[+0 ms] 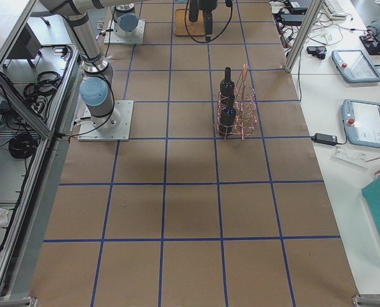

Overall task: Take wine from basket and place on tray
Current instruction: 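Carry the bottle with the left gripper and lay it on the tray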

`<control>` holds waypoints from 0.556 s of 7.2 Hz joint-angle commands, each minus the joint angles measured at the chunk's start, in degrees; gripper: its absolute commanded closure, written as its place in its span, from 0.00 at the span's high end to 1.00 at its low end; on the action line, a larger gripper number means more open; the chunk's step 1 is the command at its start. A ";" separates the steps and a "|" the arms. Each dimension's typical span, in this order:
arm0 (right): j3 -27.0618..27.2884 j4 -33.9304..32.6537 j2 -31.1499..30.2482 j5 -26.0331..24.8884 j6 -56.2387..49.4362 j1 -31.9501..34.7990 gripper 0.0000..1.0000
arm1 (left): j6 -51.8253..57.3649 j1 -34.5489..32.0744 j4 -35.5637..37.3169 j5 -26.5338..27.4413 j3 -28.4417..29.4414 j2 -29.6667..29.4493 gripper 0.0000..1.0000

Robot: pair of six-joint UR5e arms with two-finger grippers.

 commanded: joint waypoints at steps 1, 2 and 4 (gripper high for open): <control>0.00 0.00 0.00 -0.05 -0.04 0.00 1.00 | 0.18 0.82 0.00 0.12 -0.27 -0.62 0.00; 0.00 0.00 0.00 -0.05 -0.04 0.00 1.00 | -0.08 0.82 0.00 0.12 -0.35 -0.79 0.15; 0.09 0.00 0.00 -0.05 -0.04 0.00 1.00 | -0.69 0.82 -0.08 0.21 -0.27 -0.71 0.97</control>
